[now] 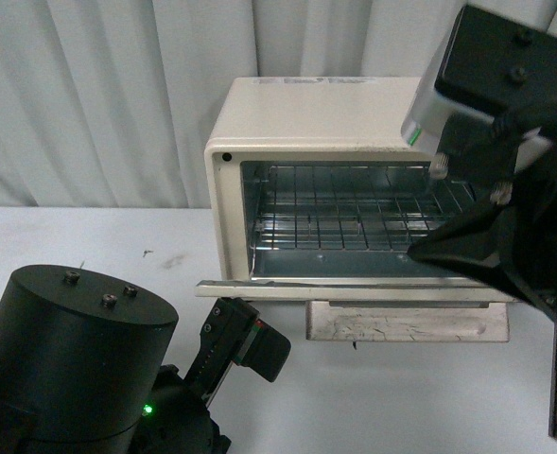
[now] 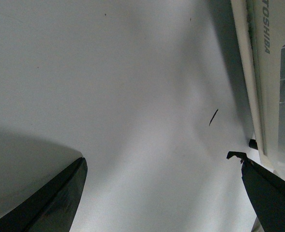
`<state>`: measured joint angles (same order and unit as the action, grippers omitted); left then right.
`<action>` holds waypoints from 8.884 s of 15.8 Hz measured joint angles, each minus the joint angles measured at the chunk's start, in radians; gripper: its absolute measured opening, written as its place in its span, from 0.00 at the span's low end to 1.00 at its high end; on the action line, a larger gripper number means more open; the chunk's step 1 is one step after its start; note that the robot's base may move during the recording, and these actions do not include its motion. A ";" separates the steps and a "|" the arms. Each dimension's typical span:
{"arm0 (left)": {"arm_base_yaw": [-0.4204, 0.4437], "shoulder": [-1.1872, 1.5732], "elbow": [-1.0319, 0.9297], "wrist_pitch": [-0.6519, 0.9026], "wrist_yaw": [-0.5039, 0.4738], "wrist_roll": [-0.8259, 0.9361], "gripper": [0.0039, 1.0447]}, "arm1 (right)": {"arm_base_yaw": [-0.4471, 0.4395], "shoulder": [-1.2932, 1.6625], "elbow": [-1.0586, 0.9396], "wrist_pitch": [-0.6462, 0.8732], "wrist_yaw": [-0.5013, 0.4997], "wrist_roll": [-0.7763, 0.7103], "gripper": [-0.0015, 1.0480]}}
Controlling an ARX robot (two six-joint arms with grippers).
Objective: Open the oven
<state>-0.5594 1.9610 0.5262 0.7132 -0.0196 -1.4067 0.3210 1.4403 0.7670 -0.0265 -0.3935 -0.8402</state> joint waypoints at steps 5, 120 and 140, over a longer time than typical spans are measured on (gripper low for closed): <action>0.000 0.000 0.000 0.000 0.000 0.000 0.94 | -0.077 -0.171 0.074 0.018 0.008 0.005 0.02; 0.559 -1.954 -0.517 -0.717 0.019 1.389 0.01 | -0.321 -1.437 -0.756 0.023 0.393 0.826 0.94; 0.559 -1.954 -0.517 -0.717 0.019 1.390 0.94 | -0.321 -1.436 -0.756 0.022 0.394 0.826 0.94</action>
<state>-0.0002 0.0071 0.0097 -0.0036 -0.0002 -0.0170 -0.0002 0.0044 0.0109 -0.0044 0.0002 -0.0147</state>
